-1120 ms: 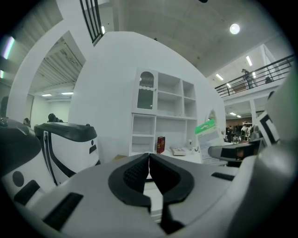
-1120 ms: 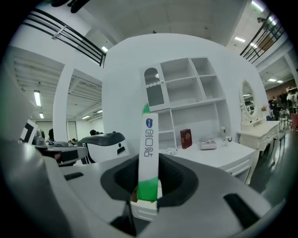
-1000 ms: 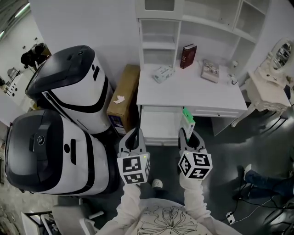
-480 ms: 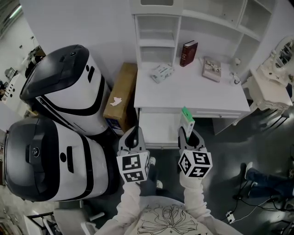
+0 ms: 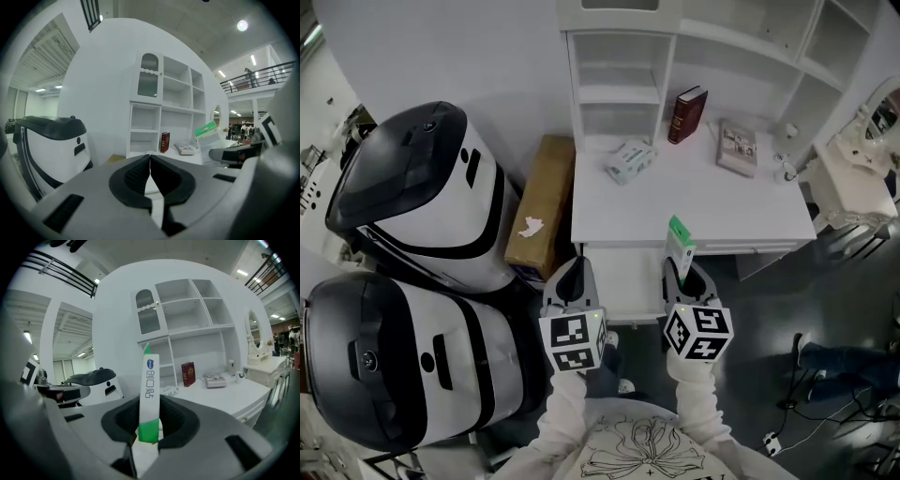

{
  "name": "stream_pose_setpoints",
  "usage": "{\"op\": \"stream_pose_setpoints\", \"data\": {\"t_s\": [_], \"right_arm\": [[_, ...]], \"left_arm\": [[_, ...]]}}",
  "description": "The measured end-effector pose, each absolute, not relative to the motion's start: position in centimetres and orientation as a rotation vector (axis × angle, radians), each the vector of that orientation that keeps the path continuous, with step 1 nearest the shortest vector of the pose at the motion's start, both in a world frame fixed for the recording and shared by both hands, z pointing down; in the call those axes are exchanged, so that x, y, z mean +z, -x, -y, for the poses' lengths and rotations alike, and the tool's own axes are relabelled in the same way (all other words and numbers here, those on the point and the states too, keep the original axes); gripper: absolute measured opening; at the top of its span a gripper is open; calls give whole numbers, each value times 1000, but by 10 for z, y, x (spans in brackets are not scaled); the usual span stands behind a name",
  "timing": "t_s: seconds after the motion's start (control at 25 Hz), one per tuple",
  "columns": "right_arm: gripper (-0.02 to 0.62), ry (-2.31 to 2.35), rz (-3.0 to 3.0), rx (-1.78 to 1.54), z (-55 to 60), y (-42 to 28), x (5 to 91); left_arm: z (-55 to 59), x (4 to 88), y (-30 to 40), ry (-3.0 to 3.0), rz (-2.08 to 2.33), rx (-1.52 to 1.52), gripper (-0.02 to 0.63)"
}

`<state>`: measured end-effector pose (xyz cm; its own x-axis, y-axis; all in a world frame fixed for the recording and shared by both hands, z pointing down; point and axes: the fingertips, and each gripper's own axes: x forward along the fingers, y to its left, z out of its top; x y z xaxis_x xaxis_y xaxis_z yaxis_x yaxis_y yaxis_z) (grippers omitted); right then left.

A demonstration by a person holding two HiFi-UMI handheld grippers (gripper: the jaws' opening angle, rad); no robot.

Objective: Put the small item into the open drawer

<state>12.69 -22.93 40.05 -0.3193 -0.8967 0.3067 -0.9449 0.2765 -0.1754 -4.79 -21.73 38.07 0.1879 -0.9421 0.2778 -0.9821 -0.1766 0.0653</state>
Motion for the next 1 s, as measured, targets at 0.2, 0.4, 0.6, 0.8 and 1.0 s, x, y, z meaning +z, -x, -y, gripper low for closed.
{"op": "stream_pose_setpoints", "data": {"t_s": [0.2,0.4,0.6,0.8,1.0], "right_arm": [[89,-1729,2360,521,266,-118,412],[89,-1696,2318,566,296,-109,434],[89,-1660,2267,622,316,-98,463],[89,-1622,2203,688,326,-89,497],[89,-1555,2145,765,327,-81,534]], "left_arm": [[257,394,52,-2241,1803,289,6],[291,414,56,-2233,1751,334,6],[317,438,65,-2220,1700,376,6],[333,464,74,-2199,1648,414,6],[339,491,76,-2171,1599,459,6]]}}
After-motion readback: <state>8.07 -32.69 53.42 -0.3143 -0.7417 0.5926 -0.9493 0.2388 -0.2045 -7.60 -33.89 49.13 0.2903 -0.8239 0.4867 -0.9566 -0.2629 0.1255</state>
